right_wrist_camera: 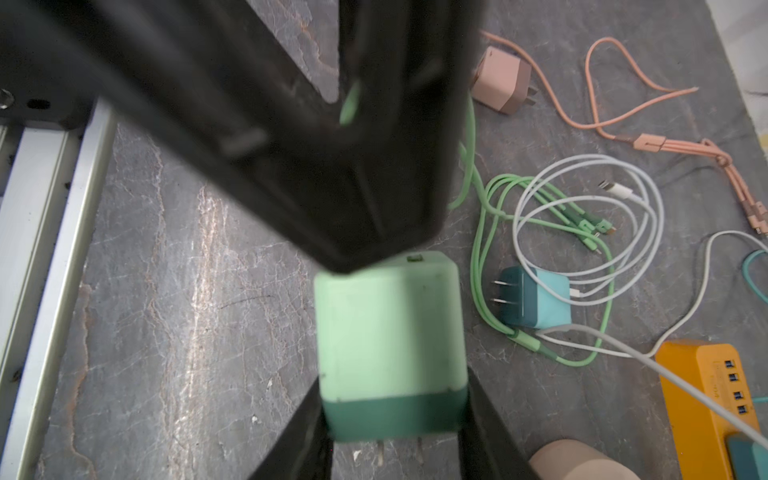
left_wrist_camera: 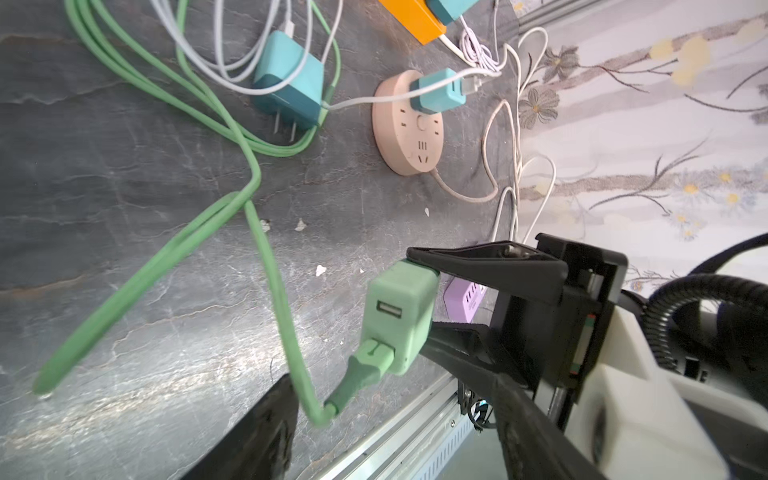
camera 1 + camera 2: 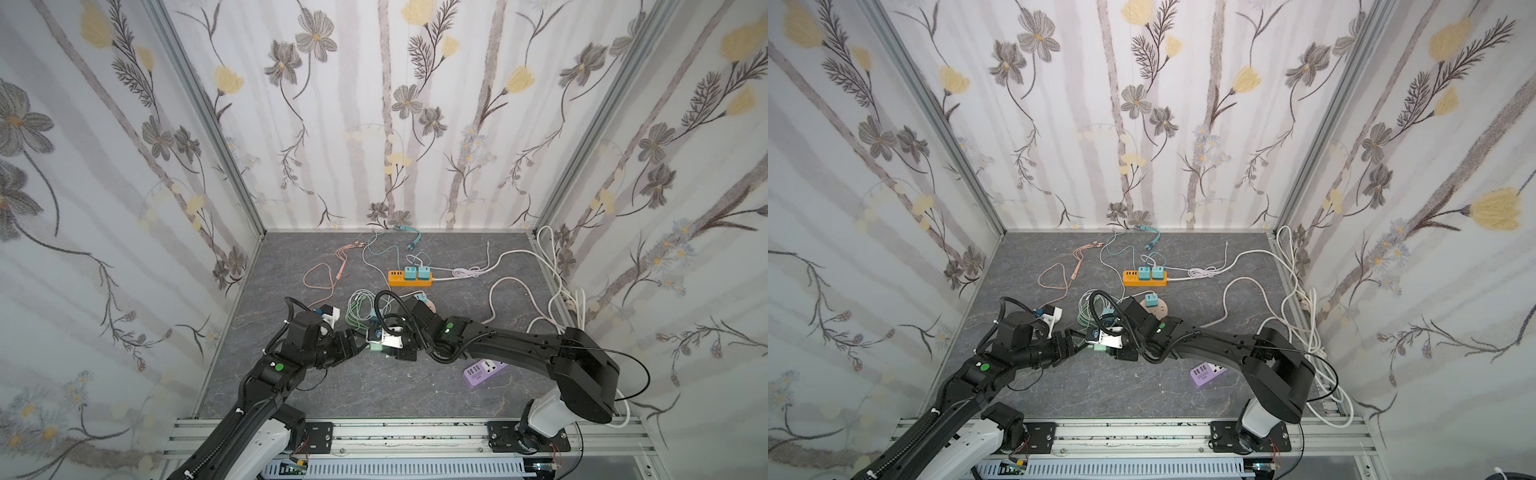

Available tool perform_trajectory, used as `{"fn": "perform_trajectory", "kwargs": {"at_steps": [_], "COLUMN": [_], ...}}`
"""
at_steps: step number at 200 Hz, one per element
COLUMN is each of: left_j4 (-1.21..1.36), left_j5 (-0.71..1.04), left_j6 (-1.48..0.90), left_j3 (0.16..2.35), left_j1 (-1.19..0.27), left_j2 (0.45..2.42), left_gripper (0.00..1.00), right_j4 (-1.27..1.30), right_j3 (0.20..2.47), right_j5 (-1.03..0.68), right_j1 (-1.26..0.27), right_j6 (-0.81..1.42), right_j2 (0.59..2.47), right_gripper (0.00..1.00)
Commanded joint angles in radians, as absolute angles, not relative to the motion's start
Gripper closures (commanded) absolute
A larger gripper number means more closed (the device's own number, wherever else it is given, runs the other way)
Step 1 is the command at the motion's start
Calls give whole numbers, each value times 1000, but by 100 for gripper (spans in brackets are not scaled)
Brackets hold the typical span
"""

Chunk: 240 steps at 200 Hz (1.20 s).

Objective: Insert the plug
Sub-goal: 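Lower the right gripper and grasp the light green charger, then grasp the light green charger with the left gripper from the right gripper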

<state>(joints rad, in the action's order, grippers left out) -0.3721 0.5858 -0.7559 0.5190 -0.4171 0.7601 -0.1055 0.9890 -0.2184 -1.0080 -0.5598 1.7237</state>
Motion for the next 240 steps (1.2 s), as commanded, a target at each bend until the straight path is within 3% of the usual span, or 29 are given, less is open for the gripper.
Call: {"fn": "perform_trajectory", "kwargs": {"at_steps": [1, 145, 179, 199, 215, 228, 240], "left_j4": [-398, -379, -327, -297, -299, -308, -334], "left_j5": [657, 762, 774, 772, 749, 724, 695], "left_j6": [-687, -610, -640, -658, -659, -657, -654], "left_j3": [555, 602, 580, 571, 572, 577, 593], "left_j1": [-417, -417, -417, -417, -417, -417, -417], "left_j2": [806, 861, 860, 859, 852, 843, 833], "left_gripper": [28, 58, 70, 85, 100, 100, 100], "right_j4": [1, 18, 17, 12, 5, 7, 14], "right_j3": [978, 974, 978, 983, 986, 986, 984], "right_j5": [-276, -355, -379, -396, -411, -420, -421], "right_j1": [-1008, -1017, -1017, -1018, -1018, -1017, -1011], "right_j6": [-554, -532, -526, -521, -518, -507, -487], "right_j2": [1694, 1674, 1675, 1678, 1680, 1679, 1678], "right_gripper": [73, 71, 70, 70, 67, 60, 48]}}
